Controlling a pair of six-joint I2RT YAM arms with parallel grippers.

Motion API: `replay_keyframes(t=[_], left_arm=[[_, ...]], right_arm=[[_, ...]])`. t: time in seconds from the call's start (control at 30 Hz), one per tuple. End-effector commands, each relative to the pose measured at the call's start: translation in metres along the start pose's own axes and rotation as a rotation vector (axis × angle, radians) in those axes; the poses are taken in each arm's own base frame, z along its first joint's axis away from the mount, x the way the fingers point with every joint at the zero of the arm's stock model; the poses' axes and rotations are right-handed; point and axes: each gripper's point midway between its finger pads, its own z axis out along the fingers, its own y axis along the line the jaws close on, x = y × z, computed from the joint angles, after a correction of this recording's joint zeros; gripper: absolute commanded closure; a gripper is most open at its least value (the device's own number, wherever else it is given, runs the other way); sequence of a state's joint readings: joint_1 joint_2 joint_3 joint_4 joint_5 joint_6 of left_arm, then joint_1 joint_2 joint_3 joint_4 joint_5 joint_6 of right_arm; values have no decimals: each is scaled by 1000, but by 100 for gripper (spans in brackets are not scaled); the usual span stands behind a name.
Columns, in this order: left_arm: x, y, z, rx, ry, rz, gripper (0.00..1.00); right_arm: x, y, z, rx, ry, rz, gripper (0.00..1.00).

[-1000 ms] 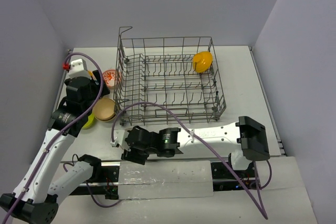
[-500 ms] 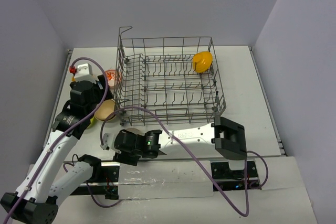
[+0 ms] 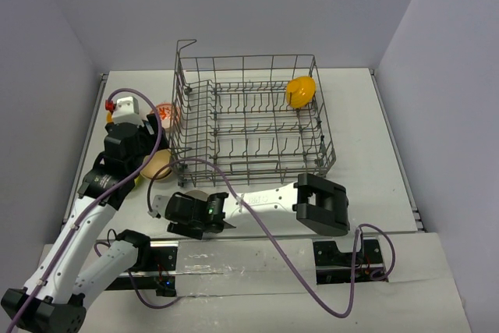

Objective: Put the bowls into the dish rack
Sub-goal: Pick up the bowl from the corner of the board.

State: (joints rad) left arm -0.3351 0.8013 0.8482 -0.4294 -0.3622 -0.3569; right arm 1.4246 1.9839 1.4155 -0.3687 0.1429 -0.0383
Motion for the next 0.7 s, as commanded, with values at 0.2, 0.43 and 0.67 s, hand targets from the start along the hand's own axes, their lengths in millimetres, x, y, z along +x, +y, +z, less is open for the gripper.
replay_keyframes(t=[0.2, 0.43, 0.67], left_arm=[[-7, -4, 0, 30, -32, 1, 19], [-9, -6, 1, 33, -33, 2, 19], [-9, -7, 0, 44, -35, 8, 19]], right_arm=[[-8, -24, 1, 34, -33, 73, 63], [-9, -19, -4, 2, -42, 78, 83], [-10, -2, -21, -90, -62, 112, 100]])
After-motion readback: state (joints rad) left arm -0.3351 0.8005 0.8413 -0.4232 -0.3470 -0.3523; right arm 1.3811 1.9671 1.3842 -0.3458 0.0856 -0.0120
